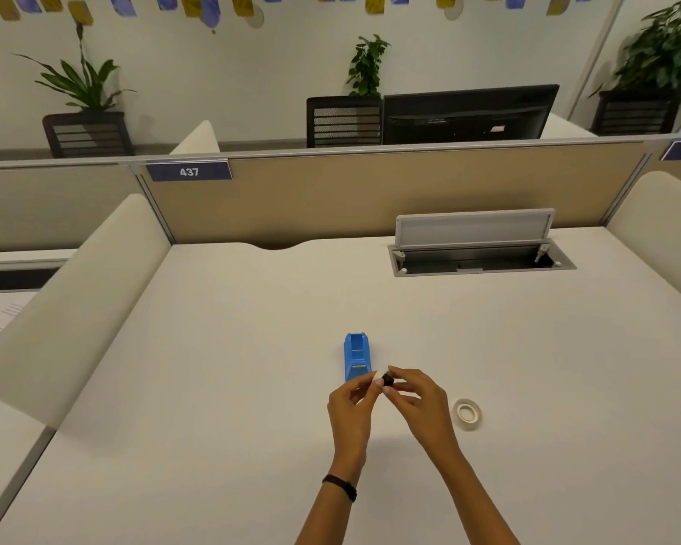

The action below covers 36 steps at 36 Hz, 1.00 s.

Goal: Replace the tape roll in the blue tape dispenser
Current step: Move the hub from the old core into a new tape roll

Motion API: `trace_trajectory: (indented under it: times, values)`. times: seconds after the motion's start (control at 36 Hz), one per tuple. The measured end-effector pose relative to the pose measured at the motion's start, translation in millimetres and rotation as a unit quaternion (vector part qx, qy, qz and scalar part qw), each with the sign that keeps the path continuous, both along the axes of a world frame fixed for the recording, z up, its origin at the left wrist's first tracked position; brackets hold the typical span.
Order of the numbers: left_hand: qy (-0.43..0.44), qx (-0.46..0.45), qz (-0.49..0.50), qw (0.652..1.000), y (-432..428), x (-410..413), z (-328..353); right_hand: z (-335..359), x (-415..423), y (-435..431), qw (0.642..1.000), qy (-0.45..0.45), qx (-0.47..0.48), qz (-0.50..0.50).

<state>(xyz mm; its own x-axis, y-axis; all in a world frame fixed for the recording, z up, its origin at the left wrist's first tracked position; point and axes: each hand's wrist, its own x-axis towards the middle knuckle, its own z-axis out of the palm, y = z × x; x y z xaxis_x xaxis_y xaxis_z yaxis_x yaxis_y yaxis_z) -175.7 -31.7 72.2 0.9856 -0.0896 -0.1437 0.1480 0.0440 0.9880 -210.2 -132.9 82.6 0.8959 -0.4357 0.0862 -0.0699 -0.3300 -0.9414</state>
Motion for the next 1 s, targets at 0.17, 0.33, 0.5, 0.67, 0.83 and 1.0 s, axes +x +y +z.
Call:
trace_trajectory:
  times: [0.17, 0.33, 0.5, 0.67, 0.83, 1.0]
  values:
    - [-0.016, 0.013, 0.005, 1.000, 1, 1, -1, -1, 1, 3, 1.000, 0.005, 0.007, -0.008]
    - [-0.032, 0.031, -0.007, 0.999, -2, -2, -5, -6, 1, 1, 0.999, 0.027, 0.005, -0.027]
    - [-0.016, 0.025, -0.008, 1.000, -3, 0, -7, -5, 2, -5, 0.999, 0.046, 0.004, -0.015]
    - [-0.010, 0.021, -0.008, 1.000, -3, 2, -8, -6, 5, -8, 0.998, 0.060, 0.003, -0.004]
    - [-0.006, 0.023, -0.009, 1.000, -4, 8, -9, -6, 10, -9, 0.998, 0.068, 0.008, 0.006]
    - [0.005, 0.014, -0.015, 1.000, -5, 16, -11, -10, 18, -14, 0.997, 0.071, 0.010, 0.011]
